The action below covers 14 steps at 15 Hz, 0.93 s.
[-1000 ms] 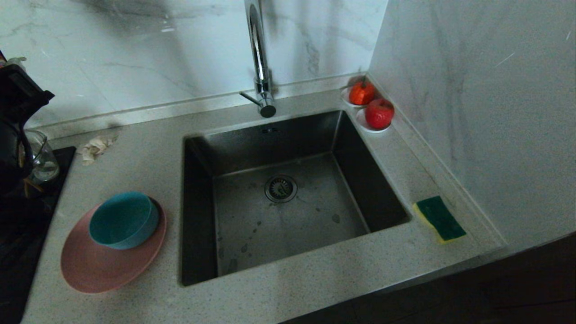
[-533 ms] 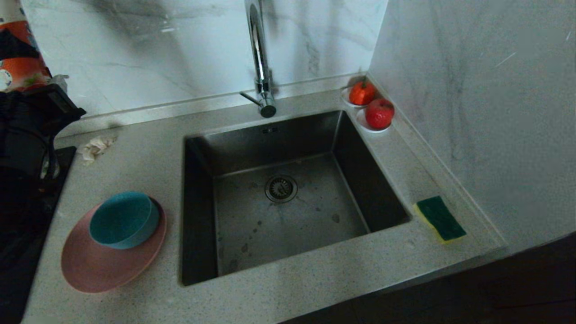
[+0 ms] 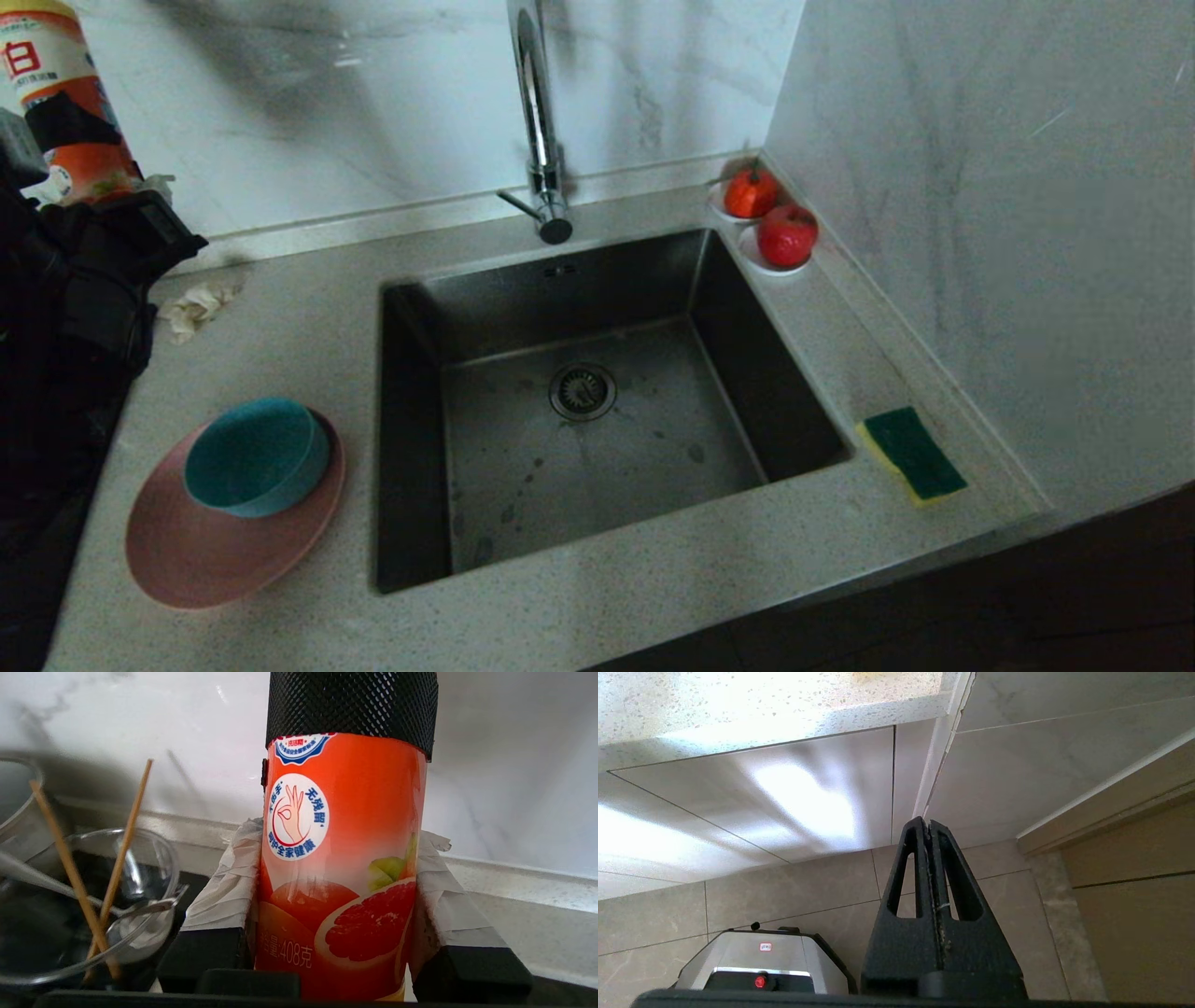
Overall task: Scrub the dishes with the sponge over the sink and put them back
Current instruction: Place the dish soap on the table
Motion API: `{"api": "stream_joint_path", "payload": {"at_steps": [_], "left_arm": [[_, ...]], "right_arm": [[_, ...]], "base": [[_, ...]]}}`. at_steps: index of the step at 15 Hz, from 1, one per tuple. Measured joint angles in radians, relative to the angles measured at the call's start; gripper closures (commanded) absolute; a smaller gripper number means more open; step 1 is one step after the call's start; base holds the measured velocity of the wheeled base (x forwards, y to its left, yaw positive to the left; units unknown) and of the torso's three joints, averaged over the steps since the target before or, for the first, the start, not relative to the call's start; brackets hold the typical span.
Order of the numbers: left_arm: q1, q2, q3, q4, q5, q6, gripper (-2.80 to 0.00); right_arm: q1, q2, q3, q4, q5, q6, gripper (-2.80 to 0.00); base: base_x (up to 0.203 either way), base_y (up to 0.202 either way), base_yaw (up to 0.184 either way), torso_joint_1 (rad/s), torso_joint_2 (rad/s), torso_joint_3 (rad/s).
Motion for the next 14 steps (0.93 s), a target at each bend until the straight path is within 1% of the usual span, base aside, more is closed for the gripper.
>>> {"api": "stream_joint_path", "payload": {"at_steps": [3,7,10,14], "left_arm": [[0.008,0.011,-0.004,0.0,-0.05,-0.004,0.0],[0.01,0.035,-0.037,-0.012,-0.05,-0.003,0.0],[0.01,0.055,-0.066,-0.011,-0.072,-0.001,0.0],[0.011,0.087,-0.104,-0.011,-0.074,-0.001,0.0]], "right_arm": [[0.0,0.0,0.0,0.0,0.0,0.0,0.0],[0.0,0.0,0.0,0.0,0.0,0.0,0.0],[0.0,0.0,0.0,0.0,0.0,0.0,0.0],[0.0,0.0,0.0,0.0,0.0,0.0,0.0]], "base": [[0.0,0.0,0.0,0.0,0.0,0.0],[0.0,0.0,0.0,0.0,0.0,0.0],[0.0,0.0,0.0,0.0,0.0,0.0],[0.0,0.0,0.0,0.0,0.0,0.0]]}}
